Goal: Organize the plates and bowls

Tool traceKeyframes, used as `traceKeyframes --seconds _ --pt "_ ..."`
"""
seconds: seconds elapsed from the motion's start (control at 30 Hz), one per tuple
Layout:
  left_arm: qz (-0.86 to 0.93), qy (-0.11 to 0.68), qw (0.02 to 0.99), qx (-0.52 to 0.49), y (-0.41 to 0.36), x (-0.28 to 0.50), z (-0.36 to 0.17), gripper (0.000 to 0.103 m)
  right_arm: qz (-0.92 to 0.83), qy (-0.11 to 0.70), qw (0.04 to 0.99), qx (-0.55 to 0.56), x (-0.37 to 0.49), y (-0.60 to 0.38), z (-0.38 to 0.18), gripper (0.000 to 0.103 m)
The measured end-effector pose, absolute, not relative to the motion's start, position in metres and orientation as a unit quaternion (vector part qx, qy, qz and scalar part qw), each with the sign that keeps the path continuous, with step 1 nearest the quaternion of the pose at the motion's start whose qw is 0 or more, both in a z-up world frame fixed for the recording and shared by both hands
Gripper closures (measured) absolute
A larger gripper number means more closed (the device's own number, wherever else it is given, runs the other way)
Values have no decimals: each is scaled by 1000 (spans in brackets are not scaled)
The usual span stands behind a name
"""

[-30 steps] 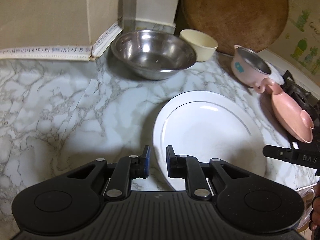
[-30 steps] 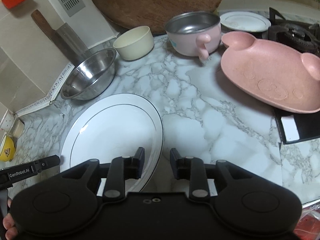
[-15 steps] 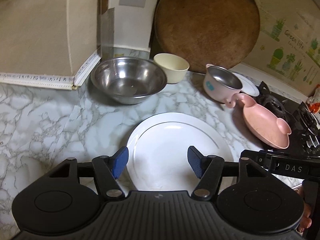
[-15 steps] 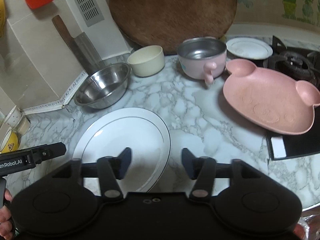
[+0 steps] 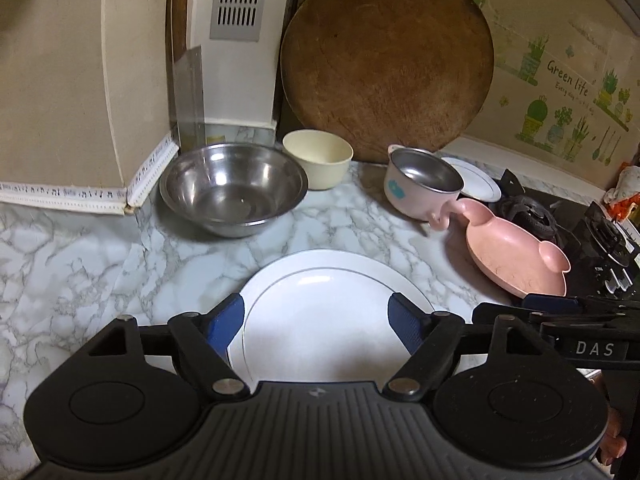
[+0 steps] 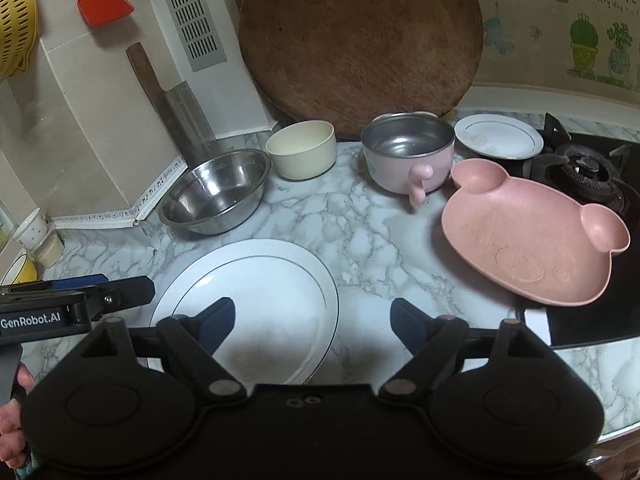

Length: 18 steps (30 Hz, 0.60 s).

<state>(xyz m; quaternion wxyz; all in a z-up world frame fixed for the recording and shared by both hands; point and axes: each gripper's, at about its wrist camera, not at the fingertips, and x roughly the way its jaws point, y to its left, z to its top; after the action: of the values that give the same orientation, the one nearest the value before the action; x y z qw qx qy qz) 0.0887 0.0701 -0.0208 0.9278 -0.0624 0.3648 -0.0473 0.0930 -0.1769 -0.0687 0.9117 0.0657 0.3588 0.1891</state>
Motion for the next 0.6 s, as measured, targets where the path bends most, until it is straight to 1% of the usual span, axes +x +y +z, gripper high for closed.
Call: traceKeyframes --seconds 0.1,0.4,0.6 --pt "-42 364 928 -63 71 93 -20 24 192 352 914 61 95 -177 -66 8" --pt "-45 357 931 -60 61 113 -9 24 196 336 920 48 108 -181 -52 7" --pt "-67 351 933 -47 36 136 3 24 183 323 927 46 125 -200 -40 7"
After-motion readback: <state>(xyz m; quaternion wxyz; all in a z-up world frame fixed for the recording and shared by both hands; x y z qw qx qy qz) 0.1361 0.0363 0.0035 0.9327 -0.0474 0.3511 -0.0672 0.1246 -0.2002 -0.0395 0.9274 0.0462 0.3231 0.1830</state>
